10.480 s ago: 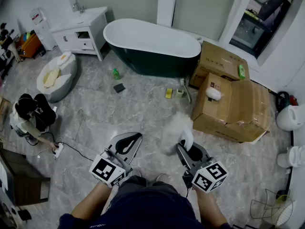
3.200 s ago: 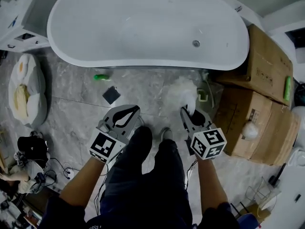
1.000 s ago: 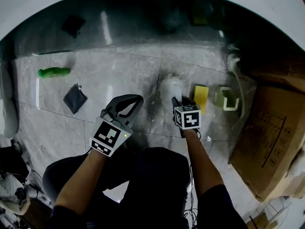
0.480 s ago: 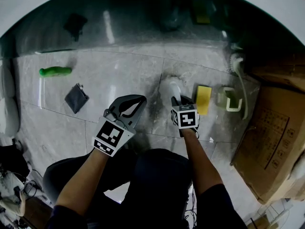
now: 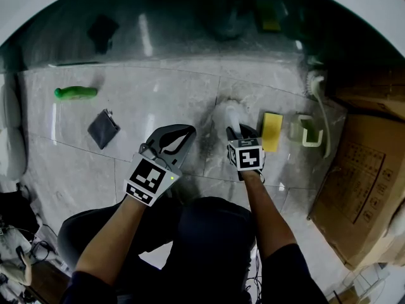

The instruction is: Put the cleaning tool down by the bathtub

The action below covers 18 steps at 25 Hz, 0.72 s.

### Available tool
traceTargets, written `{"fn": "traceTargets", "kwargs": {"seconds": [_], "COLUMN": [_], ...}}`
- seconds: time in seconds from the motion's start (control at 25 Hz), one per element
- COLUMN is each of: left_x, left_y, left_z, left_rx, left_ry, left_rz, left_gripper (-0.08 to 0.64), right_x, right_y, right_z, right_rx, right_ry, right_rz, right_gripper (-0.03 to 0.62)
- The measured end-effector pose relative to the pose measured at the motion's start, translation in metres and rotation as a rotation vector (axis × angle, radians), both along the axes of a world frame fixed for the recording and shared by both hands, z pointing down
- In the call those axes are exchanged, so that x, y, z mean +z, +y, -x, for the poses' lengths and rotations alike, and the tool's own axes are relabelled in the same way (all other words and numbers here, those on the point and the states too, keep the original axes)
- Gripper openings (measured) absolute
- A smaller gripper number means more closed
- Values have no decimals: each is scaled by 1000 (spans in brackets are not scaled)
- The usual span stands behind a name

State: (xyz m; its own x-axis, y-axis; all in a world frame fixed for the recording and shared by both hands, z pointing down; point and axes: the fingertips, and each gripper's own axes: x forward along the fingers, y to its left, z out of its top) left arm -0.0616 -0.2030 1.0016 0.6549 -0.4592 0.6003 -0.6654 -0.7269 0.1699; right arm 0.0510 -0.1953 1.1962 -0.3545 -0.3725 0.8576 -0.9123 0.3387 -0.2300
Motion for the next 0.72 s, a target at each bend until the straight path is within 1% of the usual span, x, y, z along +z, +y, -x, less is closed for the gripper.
{"fn": "traceTargets", "kwargs": {"seconds": [0.12, 0.4, 0.56, 0.72], "left_x": [-1, -10, -22, -42], "left_y": [-2, -9, -16, -22], "left_z": [2, 1, 6, 16], "left_rx": [1, 14, 24, 46], "left_ry": [2, 11, 10, -8], "left_rz": [-4, -21, -32, -46], "left_gripper": [32, 32, 32, 32], "right_x": [-6, -25, -46, -75], "right_y": [-2, -3, -4, -6], "right_z": [1, -3, -2, 4], "right_rx": [6, 34, 41, 34], "right_ry": [-7, -29, -48, -62], "right_rz": [-19, -61, -86, -118], "right_gripper": [156, 175, 186, 186]}}
